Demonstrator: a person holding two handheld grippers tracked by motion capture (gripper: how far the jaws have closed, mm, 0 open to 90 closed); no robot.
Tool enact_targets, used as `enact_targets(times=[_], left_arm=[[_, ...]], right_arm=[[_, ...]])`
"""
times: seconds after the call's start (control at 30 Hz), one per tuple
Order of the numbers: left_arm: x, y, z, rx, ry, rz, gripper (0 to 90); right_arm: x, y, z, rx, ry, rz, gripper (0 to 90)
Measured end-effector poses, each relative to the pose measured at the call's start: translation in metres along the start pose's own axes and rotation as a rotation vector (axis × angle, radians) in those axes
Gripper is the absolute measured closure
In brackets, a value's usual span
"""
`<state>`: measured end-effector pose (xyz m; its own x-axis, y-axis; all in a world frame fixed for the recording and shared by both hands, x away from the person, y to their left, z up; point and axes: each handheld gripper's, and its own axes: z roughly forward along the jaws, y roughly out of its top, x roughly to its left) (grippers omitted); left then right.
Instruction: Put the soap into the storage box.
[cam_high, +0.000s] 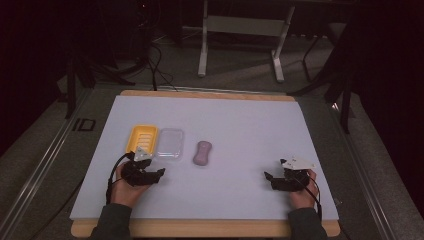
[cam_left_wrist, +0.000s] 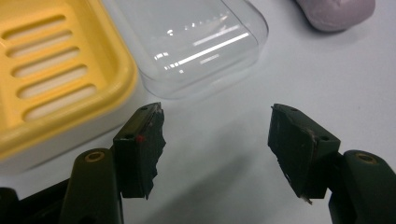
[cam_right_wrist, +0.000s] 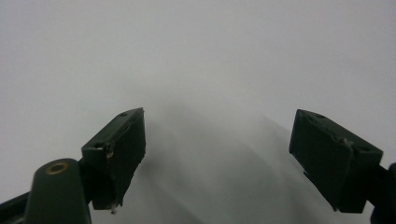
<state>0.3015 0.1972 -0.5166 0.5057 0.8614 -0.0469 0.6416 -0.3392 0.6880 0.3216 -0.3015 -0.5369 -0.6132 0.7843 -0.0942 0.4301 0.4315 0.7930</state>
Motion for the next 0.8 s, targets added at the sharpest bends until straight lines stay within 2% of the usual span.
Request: enact_targets(times=[0.1, 0.6, 0.8], left_arm=[[0.001, 0.003, -0.001, -0.001, -0.010, 0.001, 36.7], [0.005, 0.016, -0.003, 0.011, -0.048, -0.002, 39.9], [0.002, 0.023, -0.002, 0.016, -0.056, 0.011, 39.9]], right_arm=[[-0.002, -0.001, -0.003, -0.026, 0.006, 0.025, 22.3], [-0.003, -0.002, -0.005, -0.046, 0.015, 0.025, 22.4], [-0.003, -0.003, -0.006, -0.058, 0.017, 0.029, 22.5]])
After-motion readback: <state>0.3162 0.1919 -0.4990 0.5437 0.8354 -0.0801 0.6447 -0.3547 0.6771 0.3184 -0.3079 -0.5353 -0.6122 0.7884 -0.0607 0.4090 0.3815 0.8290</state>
